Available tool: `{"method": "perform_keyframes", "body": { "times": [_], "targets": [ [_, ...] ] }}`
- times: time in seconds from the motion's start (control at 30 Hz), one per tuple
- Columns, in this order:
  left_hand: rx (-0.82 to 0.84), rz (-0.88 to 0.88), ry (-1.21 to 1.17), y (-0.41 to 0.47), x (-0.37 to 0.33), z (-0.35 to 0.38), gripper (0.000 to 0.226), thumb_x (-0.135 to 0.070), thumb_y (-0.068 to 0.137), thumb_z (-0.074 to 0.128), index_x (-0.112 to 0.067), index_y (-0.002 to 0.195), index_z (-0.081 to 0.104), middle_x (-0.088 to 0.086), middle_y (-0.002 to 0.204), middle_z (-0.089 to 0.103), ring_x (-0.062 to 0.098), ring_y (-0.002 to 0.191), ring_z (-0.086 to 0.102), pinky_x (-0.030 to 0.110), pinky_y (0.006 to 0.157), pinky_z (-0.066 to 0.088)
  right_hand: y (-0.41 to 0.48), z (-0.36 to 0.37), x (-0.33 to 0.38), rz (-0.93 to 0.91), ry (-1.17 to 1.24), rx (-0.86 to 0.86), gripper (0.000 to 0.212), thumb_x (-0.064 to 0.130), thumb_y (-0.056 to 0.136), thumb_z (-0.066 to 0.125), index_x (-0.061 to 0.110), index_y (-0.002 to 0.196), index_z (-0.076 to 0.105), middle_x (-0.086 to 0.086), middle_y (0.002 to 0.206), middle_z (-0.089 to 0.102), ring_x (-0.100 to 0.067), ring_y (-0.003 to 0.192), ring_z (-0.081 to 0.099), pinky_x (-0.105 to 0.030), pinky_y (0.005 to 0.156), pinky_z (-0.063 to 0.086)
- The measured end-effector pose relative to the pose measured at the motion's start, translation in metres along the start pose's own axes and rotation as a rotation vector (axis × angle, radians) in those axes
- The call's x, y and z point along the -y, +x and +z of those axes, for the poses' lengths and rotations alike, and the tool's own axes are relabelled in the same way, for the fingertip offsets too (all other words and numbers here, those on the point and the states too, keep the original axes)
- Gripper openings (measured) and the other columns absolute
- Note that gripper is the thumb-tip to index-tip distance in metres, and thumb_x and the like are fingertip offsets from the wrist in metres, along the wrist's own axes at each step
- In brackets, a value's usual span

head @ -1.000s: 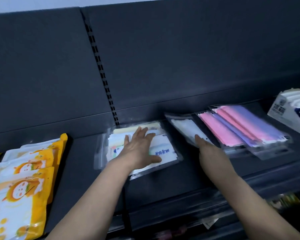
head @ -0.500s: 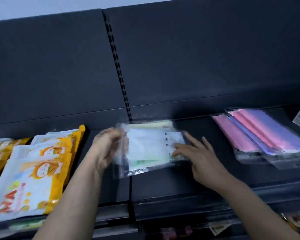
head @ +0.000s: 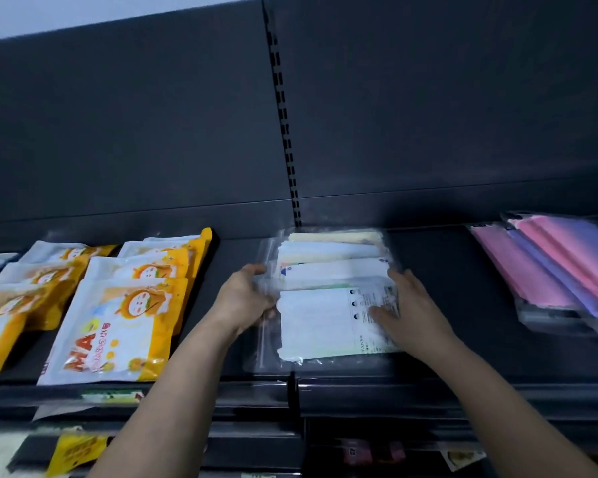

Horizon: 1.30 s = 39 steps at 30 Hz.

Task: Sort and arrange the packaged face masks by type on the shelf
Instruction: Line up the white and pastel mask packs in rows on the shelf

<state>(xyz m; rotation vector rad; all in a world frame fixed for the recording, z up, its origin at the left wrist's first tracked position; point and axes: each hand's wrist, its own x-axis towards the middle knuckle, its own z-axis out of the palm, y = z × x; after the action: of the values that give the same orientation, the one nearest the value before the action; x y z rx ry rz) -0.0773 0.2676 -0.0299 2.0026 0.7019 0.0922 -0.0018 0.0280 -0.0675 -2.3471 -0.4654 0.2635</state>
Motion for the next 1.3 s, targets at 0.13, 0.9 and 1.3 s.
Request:
{"method": "perform_keyframes", "body": {
  "times": [0.13,0.9,1.3],
  "targets": [
    [-0.058,0.155,-0.234,0.0,-0.007,0.001,0.031,0.011,0.088,0.057,-0.013,0.106,0.063,0.009,0.076,0.064,0.016,0.055,0.058,0.034,0.062,0.051,-0.005,-0.004,0.007,-0.118,0.121,-0.128,0.084,0.035,0.083,0.067,0.028,0.149,0.014,0.007,0.157,0.004,-0.012,0.144,0.009,-0.035,0.114,0.022],
    [-0.302,0.494,-0.416,0.018,-0.008,-0.007,0.058,0.023,0.074,0.036,-0.024,0.073,0.07,-0.011,0.073,0.071,0.007,0.076,0.064,0.033,0.081,0.053,-0.015,-0.017,0.004,0.259,0.732,-0.083,0.047,-0.005,0.084,0.046,0.012,0.128,0.043,-0.009,0.113,0.059,-0.021,0.09,0.06,-0.034,0.065,0.055],
    [0.188,0.104,0.519,0.012,-0.001,0.016,0.147,-0.053,0.046,0.091,-0.031,0.154,-0.006,0.0,0.163,-0.009,0.03,0.149,-0.011,0.05,0.121,0.006,-0.002,0.001,0.009,0.025,0.022,-0.067,0.09,0.046,0.077,0.069,0.026,0.147,0.016,-0.005,0.145,0.036,-0.023,0.129,0.038,-0.032,0.099,0.036]
  ]
}}
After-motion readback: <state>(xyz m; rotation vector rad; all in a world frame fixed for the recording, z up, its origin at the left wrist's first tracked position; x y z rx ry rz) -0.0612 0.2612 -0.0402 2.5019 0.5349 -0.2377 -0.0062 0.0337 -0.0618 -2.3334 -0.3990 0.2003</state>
